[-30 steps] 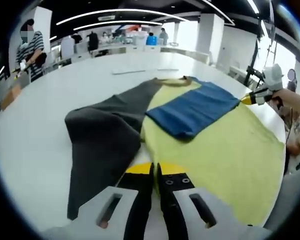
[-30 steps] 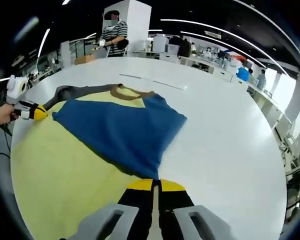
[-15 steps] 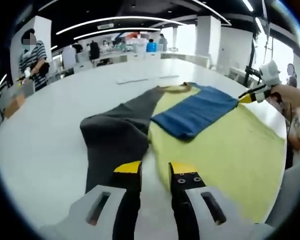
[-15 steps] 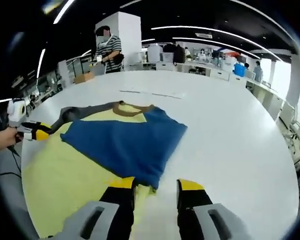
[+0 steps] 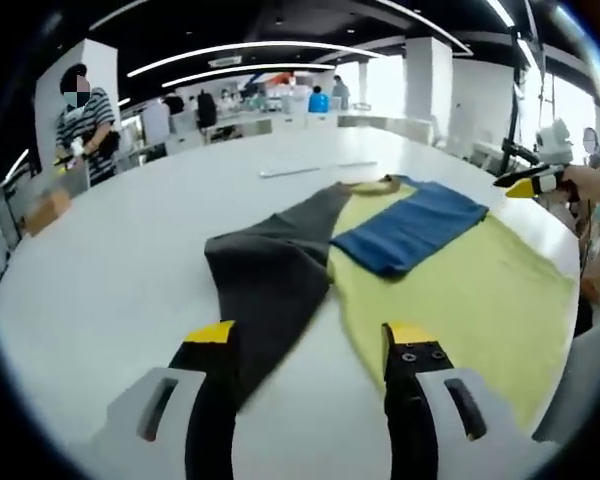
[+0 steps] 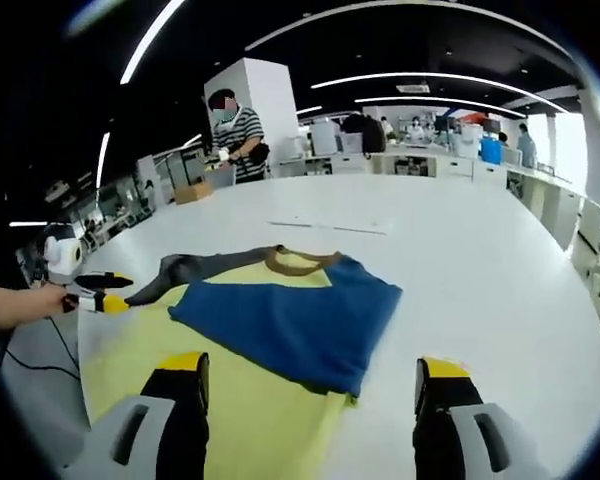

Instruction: Fold the garment on the visible template until the final outline fits inside the template.

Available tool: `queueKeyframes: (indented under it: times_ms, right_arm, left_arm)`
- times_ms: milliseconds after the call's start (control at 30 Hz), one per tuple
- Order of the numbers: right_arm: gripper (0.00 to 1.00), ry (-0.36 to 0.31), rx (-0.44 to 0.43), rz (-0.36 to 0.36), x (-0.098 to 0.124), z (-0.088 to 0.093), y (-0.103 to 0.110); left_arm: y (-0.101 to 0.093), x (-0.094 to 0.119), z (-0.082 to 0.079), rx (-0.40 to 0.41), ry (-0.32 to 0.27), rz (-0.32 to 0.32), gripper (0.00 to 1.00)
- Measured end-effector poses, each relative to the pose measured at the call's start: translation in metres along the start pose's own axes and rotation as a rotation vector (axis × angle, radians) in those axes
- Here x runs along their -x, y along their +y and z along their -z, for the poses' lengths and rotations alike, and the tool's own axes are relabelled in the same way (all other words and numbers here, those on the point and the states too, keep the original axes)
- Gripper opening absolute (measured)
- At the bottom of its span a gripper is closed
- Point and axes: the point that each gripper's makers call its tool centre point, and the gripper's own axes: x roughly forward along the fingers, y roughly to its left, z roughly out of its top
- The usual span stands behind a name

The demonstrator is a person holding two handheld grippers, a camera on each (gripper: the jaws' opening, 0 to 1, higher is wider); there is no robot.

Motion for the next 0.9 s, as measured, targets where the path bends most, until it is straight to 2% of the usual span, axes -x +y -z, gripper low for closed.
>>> queueKeyframes:
  times_ms: [233,333,533,900]
  right_arm:
    - [0.99,-0.031,0.018,-0.055,0.017,-0.01,0.022]
    - [0.99,-0.042,0.027,-0.063,0.025,-0.013,0.029]
    - [0.99,-0.07,0.042,-0.087,0.041,-0.021,0.044]
    - [0.99,-0.088,0.059,-0.095,0.058,-0.024,0.058]
  left_arm:
    - [0.014,0.011,0.008,0.003,0.014,-0.029,0.55]
    - [0.022,0.014,0.017,-0.007,0.037,-0.041,0.52]
    - [0.029,0.016,0.035,-0.036,0.082,-0.027,0.4]
    - [0.038,0.012,0.045,-0.034,0.077,-0.003,0.25]
